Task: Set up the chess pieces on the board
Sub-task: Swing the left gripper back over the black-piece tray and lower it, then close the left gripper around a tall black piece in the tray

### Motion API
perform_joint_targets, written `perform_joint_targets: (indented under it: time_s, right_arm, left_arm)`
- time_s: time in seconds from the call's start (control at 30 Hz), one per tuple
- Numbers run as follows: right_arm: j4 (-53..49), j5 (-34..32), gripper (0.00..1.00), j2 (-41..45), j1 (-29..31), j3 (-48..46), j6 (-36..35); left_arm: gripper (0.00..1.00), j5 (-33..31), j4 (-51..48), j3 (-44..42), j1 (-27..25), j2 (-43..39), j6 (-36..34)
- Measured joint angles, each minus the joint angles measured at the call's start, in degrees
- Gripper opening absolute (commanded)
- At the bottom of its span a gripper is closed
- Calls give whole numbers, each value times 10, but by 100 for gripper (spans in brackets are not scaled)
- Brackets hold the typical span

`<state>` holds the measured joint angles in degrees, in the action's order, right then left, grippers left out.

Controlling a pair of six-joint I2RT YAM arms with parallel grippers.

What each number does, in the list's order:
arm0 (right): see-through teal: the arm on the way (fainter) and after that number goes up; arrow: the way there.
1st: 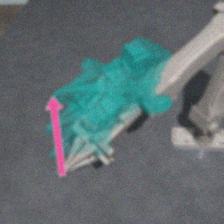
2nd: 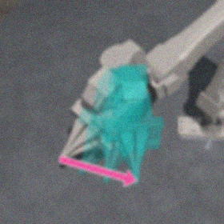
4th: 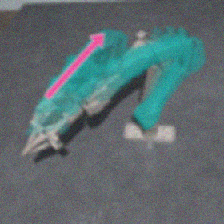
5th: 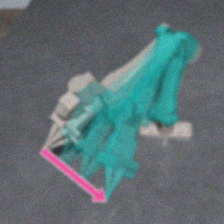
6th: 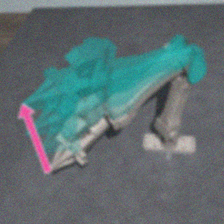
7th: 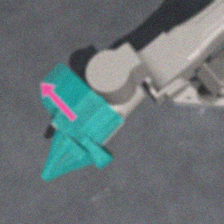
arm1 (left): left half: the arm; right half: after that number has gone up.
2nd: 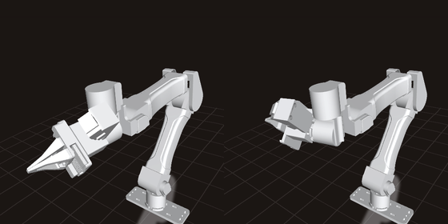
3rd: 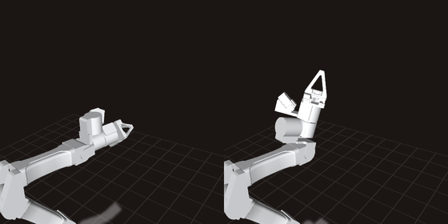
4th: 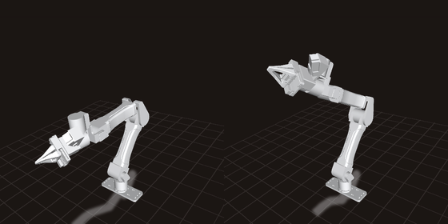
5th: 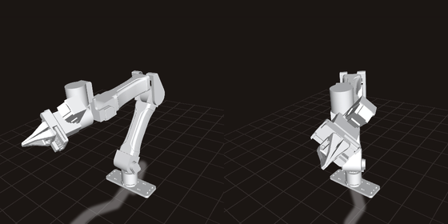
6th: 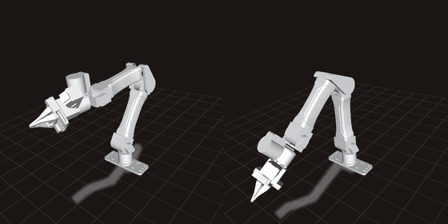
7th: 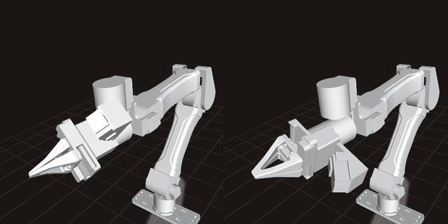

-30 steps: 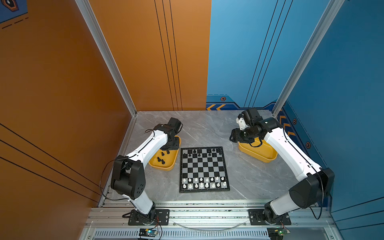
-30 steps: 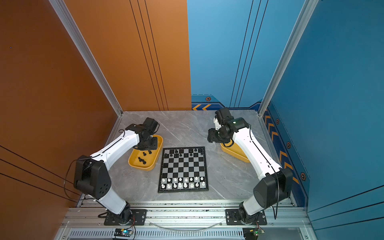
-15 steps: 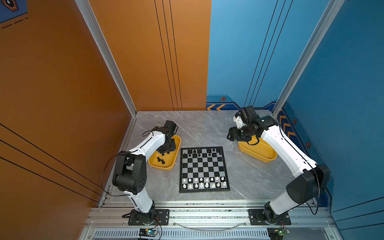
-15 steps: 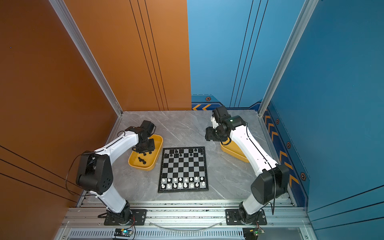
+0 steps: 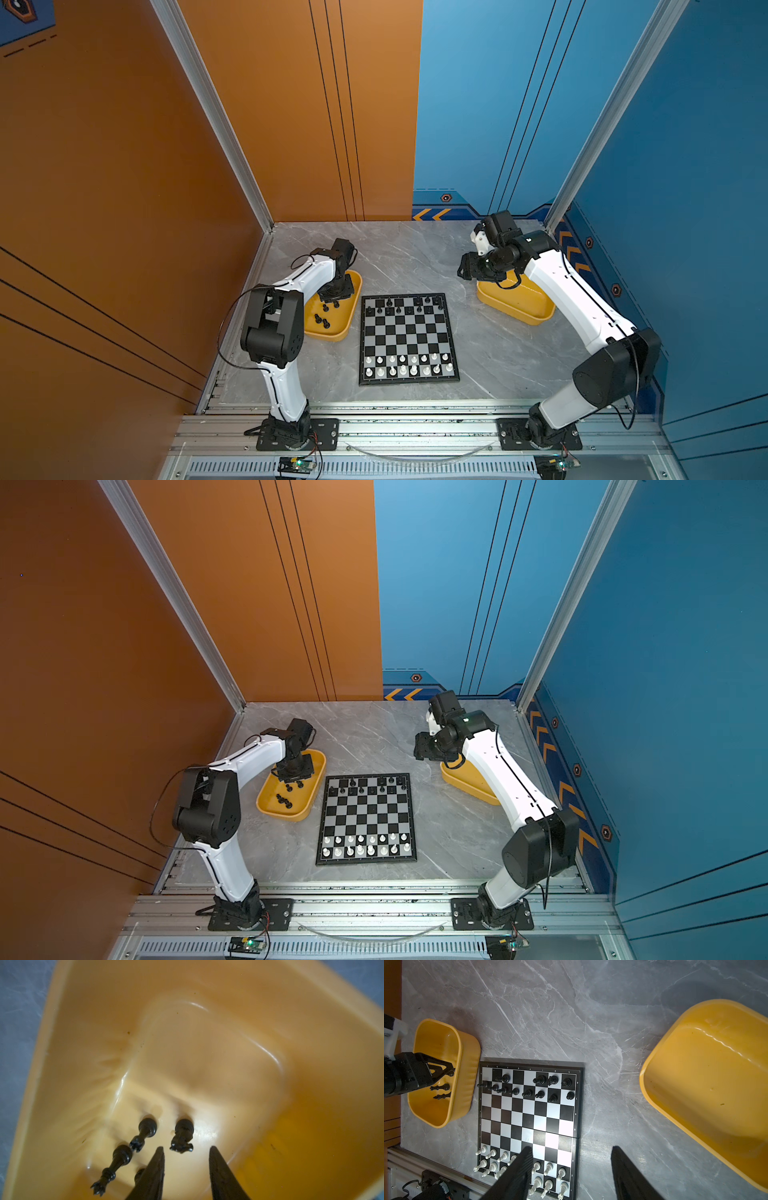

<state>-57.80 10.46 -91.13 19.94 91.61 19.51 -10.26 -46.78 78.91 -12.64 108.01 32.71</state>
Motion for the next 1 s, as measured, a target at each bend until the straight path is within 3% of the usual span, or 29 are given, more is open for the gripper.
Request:
perform_joint_targets:
  time_s: [0.63,1.0]
  right_arm:
    - [0,0,63,0,-12,0,0]
    - [0,0,63,-4,-12,1,0]
  left_arm:
    - [27,2,2,8,4,23,8]
    - [12,4,3,18,10,32,8]
